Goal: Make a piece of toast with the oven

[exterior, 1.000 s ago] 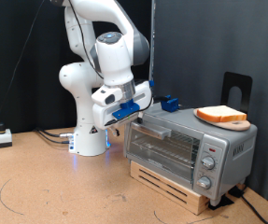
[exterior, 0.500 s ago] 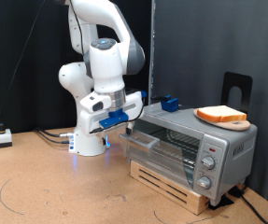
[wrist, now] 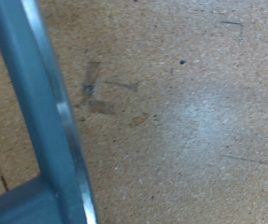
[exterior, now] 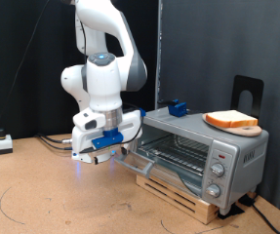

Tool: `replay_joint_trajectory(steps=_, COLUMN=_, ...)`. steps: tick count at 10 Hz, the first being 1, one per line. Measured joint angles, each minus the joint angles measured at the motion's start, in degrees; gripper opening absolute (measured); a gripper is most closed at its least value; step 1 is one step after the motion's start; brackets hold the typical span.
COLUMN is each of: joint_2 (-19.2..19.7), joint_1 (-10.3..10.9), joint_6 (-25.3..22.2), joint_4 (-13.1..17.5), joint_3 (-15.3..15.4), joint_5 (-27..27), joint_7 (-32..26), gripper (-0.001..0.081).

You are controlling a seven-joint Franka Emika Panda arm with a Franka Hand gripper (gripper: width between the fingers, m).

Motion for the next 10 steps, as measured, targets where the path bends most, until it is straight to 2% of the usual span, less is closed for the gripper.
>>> replay_joint_trajectory(steps=2, joint_2=2.86, joint_1=-0.06, joint_6=0.57, joint_4=1.27, joint_3=-0.65, joint_5=1.74, joint_7=-0.58, gripper=0.081)
replay_joint_trajectory(steps=6, joint_2=9.9, joint_1=0.04, joint_6=-0.48, joint_4=6.07, joint_3=-0.37, joint_5=11.72, joint_7=-3.19, gripper=0.081)
replay_joint_trajectory(steps=10, joint_2=17.46, joint_1=0.02, joint_6=1.74, joint_4=9.94, joint_3=-0.12, joint_5=12.55, joint_7=-3.85, gripper=0.081)
